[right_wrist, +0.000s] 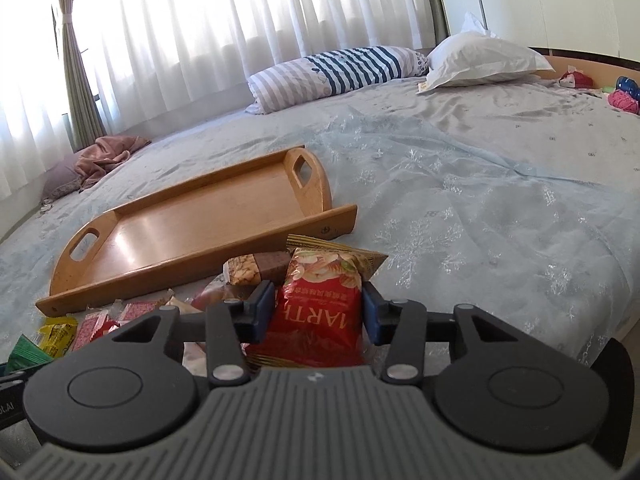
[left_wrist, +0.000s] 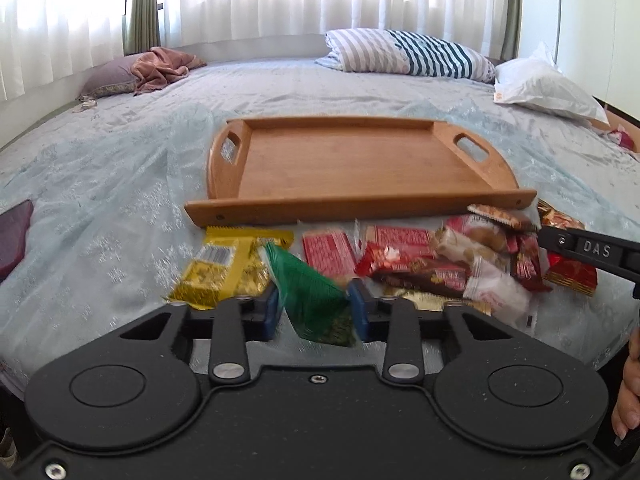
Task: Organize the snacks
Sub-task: 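Carry both packets onto the wooden tray and open both grippers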
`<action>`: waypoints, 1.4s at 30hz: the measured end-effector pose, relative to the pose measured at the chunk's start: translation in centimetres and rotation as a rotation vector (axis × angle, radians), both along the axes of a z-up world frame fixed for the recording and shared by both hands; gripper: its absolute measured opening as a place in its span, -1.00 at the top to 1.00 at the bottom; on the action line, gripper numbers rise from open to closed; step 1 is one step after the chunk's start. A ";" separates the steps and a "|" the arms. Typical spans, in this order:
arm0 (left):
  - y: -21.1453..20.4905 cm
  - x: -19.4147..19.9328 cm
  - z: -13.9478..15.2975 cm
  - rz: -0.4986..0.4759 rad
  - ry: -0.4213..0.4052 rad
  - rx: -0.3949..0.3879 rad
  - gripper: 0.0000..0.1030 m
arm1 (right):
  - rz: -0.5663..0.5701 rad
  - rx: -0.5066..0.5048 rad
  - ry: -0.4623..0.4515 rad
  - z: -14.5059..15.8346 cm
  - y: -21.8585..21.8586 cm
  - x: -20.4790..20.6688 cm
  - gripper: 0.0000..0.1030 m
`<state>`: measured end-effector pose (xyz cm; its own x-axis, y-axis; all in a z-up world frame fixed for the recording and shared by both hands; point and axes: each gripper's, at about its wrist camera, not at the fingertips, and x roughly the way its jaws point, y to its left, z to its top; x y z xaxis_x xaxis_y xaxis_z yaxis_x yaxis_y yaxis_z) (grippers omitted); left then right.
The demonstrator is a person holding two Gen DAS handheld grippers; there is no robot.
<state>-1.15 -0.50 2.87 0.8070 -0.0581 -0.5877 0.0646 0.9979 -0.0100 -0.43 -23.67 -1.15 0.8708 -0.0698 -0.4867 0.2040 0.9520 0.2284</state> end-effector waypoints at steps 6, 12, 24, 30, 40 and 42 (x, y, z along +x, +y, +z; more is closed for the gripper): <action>1.1 1.4 2.3 -0.001 -0.038 -0.030 0.40 | -0.007 -0.020 -0.047 1.5 -0.9 0.1 0.05; 1.9 4.0 3.6 -0.047 -0.003 -0.136 0.40 | 0.022 -0.018 -0.060 2.3 -1.4 1.0 0.05; 0.8 11.7 6.4 -0.158 0.045 -0.250 0.40 | 0.172 0.088 -0.053 4.2 -3.1 6.9 0.04; -0.1 16.5 6.8 -0.175 0.089 -0.282 0.40 | 0.242 0.040 -0.039 5.3 -2.9 11.4 0.04; -2.1 25.8 6.5 -0.188 0.141 -0.326 0.40 | 0.361 -0.010 0.060 5.2 -2.2 20.7 0.04; -2.3 28.0 6.0 -0.183 0.157 -0.336 0.40 | 0.378 -0.025 0.073 5.0 -2.0 22.5 0.04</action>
<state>26.89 -2.82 8.91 0.6677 -0.4021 -0.6265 0.2125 0.9095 -0.3573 22.03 -25.65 3.87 0.8006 0.2367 -0.5505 -0.1476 0.9683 0.2017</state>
